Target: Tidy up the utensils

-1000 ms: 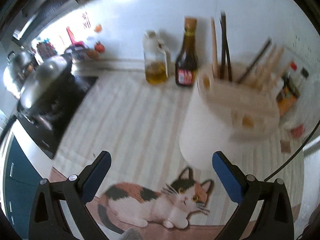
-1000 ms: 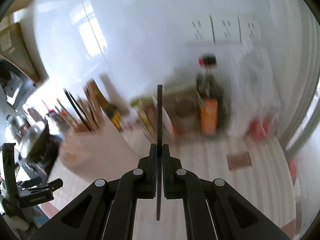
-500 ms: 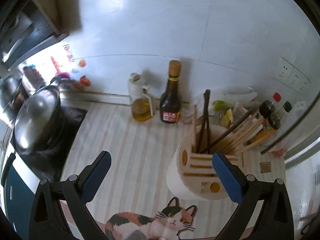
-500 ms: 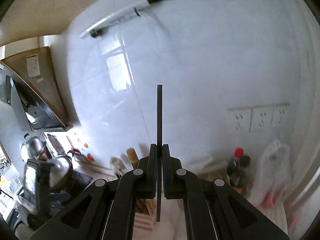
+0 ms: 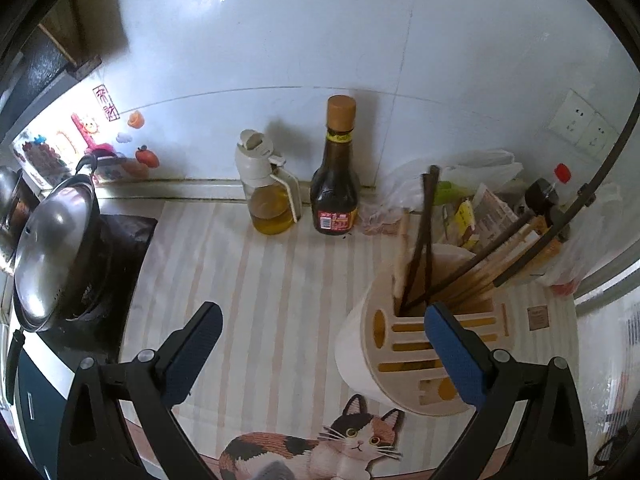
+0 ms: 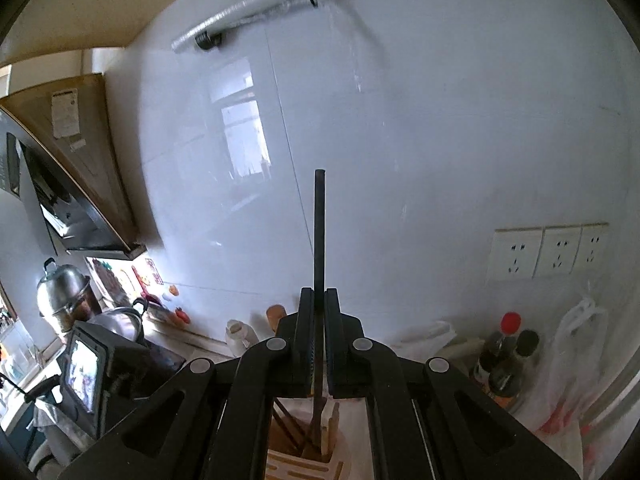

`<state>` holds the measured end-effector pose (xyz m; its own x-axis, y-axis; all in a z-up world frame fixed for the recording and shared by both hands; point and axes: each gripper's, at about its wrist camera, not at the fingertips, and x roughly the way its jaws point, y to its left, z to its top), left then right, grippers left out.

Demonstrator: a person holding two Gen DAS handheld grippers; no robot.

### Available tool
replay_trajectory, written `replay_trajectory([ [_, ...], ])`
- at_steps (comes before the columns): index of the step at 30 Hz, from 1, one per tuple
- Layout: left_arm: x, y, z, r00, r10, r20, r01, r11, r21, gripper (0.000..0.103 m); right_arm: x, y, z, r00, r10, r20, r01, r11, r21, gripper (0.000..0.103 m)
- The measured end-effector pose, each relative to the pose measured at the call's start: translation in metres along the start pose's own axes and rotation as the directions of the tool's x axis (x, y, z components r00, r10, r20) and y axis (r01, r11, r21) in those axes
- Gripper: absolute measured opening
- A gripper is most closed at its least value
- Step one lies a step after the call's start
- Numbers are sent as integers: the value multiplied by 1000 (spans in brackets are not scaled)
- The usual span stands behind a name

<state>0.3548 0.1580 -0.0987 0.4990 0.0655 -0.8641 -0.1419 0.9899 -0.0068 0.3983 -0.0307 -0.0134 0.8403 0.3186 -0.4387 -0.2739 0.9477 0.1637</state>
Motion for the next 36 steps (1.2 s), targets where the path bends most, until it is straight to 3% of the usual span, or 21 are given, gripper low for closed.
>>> replay_trajectory([
  [17,17,26,2,1000,8,-25,-9,1000,-20,103,48,4,-35,996,-27,-83,28,1000,7,4],
  [28,16,42,1,1000,5,-19,-5,999,-33,103,60,8,-55,981,-33,-189,38,999,22,6],
  [30,13,44,0,1000,3,-13,-4,999,-34,103,56,8,-55,982,-33,-188,39,999,31,14],
  [32,10,46,0,1000,3,-5,-4,999,-34,103,51,8,-53,982,-43,-182,50,998,35,30],
  [36,2,49,-1,1000,0,15,0,1000,-31,103,37,9,-48,983,-59,-173,67,997,44,35],
])
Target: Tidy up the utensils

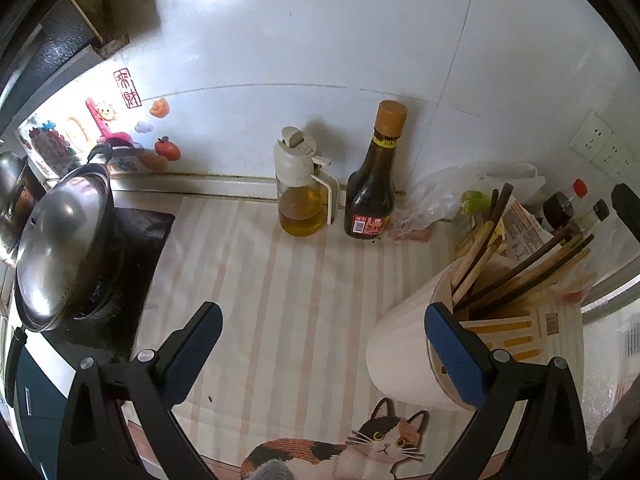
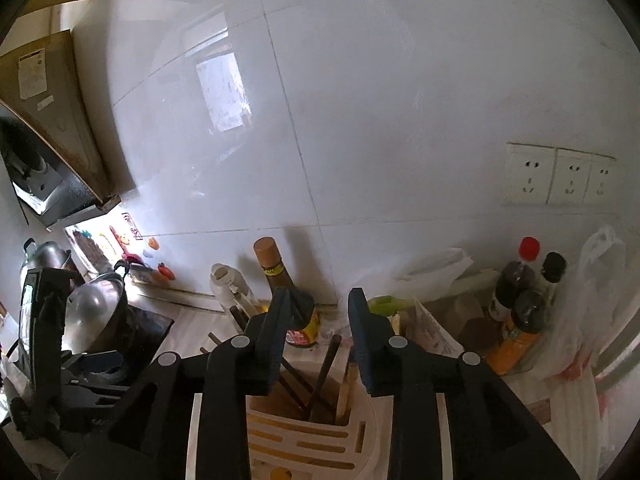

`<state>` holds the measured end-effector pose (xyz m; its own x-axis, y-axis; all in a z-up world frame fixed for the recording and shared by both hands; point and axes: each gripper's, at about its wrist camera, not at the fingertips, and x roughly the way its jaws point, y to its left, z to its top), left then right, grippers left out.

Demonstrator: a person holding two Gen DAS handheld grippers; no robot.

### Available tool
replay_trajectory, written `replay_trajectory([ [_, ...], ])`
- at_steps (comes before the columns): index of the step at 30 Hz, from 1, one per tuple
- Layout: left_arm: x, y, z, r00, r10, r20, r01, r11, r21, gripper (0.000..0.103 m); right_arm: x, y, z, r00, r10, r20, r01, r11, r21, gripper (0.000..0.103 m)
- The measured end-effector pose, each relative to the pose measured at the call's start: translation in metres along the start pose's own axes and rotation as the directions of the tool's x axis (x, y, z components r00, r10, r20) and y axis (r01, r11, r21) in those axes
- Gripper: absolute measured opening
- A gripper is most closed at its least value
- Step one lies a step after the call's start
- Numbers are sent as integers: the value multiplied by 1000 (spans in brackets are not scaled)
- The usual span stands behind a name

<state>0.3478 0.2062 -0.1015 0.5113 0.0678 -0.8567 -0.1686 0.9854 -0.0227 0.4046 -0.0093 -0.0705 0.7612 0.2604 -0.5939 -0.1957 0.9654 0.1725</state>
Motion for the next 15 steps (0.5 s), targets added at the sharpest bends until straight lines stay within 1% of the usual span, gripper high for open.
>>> replay_trajectory([
  [1,-3,1,-1,1000,0,7,0,1000,0,103,-4,0,0,1000,-8,0,8,1000,4,41],
  [2,-6,1,-2,1000,3,15,-3,1000,0,103,-8,0,1,1000,-14,0,14,1000,5,50],
  [3,-10,2,-4,1000,13,25,-13,1000,2,103,-14,0,0,1000,-27,2,27,1000,6,54],
  [5,-18,3,-10,998,26,49,-26,1000,11,103,-23,1,-3,998,-58,1,58,998,4,80],
  [6,-22,3,-13,998,29,63,-30,999,14,103,-30,1,-6,997,-75,-3,75,997,6,86],
  [7,-25,3,-17,997,34,72,-36,999,16,103,-34,0,-10,995,-98,-10,98,995,5,95],
  [8,-30,2,-22,996,40,83,-42,999,20,103,-39,0,-15,991,-129,-19,129,992,0,99],
  [10,-38,0,-34,993,34,110,-37,999,24,103,-49,0,-26,984,-175,-28,174,985,-16,103],
  [13,-51,-3,-53,988,34,151,-39,999,29,103,-60,2,-50,961,-272,-54,269,961,-61,103],
  [14,-53,-4,-57,987,36,157,-41,999,30,103,-61,1,-60,947,-311,-81,306,949,-74,103],
  [15,-56,-6,-63,986,37,160,-43,999,31,103,-62,-1,-67,941,-324,-99,318,946,-72,103],
])
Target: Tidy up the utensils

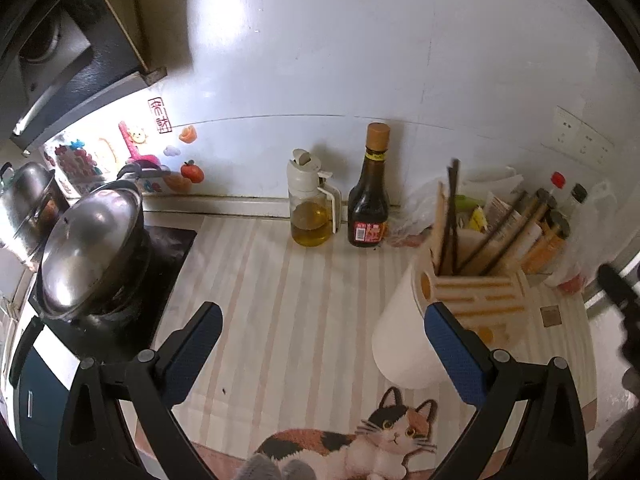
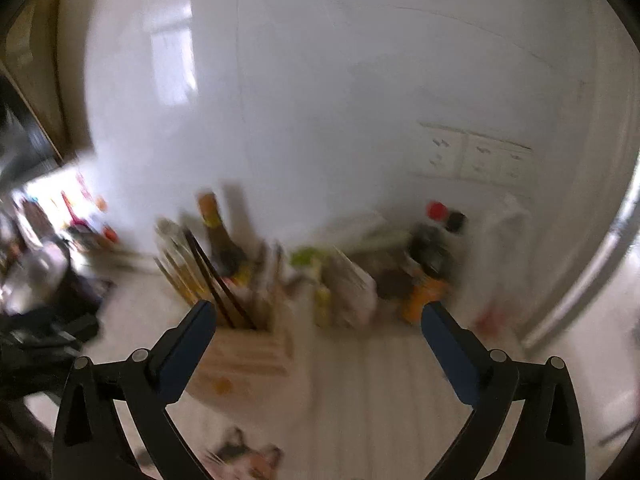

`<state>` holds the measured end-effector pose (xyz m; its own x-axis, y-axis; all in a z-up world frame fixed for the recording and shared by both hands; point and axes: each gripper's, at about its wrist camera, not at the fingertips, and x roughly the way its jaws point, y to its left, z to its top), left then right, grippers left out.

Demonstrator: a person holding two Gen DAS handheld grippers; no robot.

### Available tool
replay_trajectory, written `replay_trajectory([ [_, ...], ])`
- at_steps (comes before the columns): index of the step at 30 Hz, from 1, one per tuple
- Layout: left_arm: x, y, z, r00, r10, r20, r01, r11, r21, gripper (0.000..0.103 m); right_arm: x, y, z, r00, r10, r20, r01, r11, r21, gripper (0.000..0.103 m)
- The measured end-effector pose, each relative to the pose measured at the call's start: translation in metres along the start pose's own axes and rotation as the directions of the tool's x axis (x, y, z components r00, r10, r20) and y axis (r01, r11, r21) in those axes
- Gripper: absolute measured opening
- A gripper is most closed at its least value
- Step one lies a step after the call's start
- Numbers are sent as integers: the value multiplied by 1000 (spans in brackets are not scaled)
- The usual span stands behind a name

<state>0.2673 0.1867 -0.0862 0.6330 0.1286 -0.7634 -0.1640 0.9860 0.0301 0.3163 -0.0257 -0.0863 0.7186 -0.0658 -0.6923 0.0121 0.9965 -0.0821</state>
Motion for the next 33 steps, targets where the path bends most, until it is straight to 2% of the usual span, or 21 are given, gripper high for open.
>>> replay_trajectory([
  [4,-17,-9,-19,1000,-16,11,16,1000,11,103,-8,-8,-28,999,-10,-33,10,1000,4,103],
  [8,-45,-17,-35,999,-18,39,18,1000,2,103,-32,-17,-42,1000,1,-18,-1,1000,5,103],
  [18,-146,-27,-75,993,-11,120,12,1000,-6,103,-139,-38,-61,997,26,78,-25,999,-21,103],
  [25,-216,-23,-90,977,-5,211,7,1000,-10,103,-212,-45,-71,989,33,141,-30,999,-17,103],
  [29,-241,-21,-98,971,-8,240,10,1000,-8,103,-246,-46,-78,984,28,177,-27,1000,-7,103],
  [33,-251,-20,-109,972,-9,234,11,1000,-6,103,-266,-44,-88,983,16,185,-18,1000,8,103],
])
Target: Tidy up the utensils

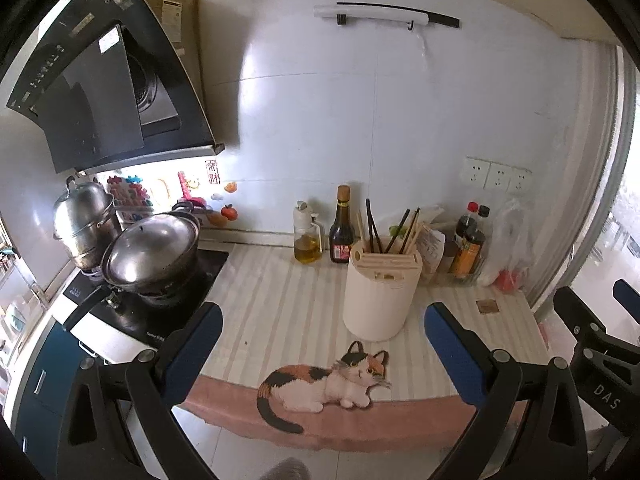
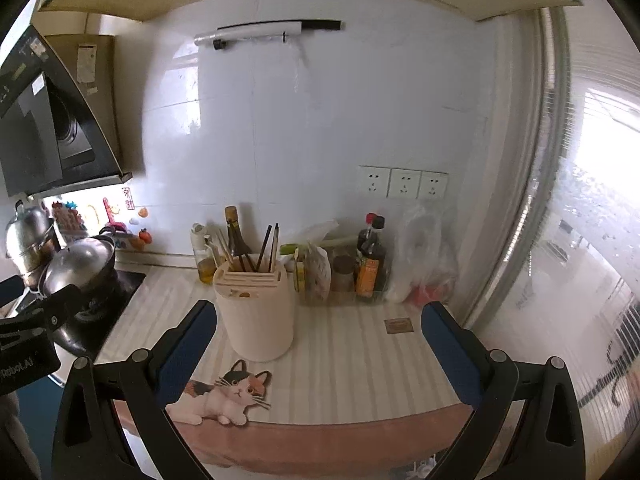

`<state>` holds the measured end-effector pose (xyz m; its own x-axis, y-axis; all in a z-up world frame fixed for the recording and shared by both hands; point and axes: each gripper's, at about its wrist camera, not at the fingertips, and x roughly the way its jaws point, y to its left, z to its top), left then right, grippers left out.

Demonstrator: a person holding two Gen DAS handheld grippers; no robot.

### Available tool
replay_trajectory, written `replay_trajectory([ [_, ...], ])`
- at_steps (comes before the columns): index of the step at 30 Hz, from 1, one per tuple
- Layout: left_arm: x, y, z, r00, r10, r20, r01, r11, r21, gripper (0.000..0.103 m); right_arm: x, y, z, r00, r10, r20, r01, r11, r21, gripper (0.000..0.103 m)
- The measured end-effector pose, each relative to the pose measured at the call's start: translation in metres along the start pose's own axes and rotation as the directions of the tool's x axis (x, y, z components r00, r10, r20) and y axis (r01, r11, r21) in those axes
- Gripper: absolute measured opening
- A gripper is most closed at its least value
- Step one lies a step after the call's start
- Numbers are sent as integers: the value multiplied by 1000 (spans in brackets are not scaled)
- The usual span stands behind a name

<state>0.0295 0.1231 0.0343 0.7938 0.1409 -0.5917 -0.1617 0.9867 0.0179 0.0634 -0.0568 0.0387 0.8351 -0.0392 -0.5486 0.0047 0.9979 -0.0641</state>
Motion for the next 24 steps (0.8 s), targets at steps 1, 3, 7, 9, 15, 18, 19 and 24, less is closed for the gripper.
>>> replay_trajectory([
  [1,-2,0,-3,1000,-7,-4,7,1000,3,103,-4,1,-2,1000,2,-1,-2,1000,1,103],
  [3,-5,0,-6,1000,-9,-3,9,1000,11,103,-10,3,-5,1000,6,0,-6,1000,-3,103],
  [7,-9,1,-12,1000,-16,-4,16,1000,15,103,-17,7,-8,1000,8,-3,-8,1000,-9,103],
  [9,-10,1,-13,1000,-12,-3,12,1000,11,103,-19,8,-10,1000,6,-6,-6,1000,-12,103],
  [15,-11,2,-15,1000,-7,1,7,1000,14,103,-20,9,-11,1000,11,-11,-11,1000,-7,103],
  [18,-12,2,-16,1000,-18,-8,19,1000,10,103,-22,8,-10,1000,11,-6,-11,1000,-6,103],
  [19,-13,2,-16,1000,-20,-13,20,1000,12,103,-22,9,-10,1000,11,-7,-11,1000,-6,103],
  [24,-10,0,-10,998,-32,-47,33,999,23,103,-22,9,-7,1000,22,-18,-22,1000,1,103],
])
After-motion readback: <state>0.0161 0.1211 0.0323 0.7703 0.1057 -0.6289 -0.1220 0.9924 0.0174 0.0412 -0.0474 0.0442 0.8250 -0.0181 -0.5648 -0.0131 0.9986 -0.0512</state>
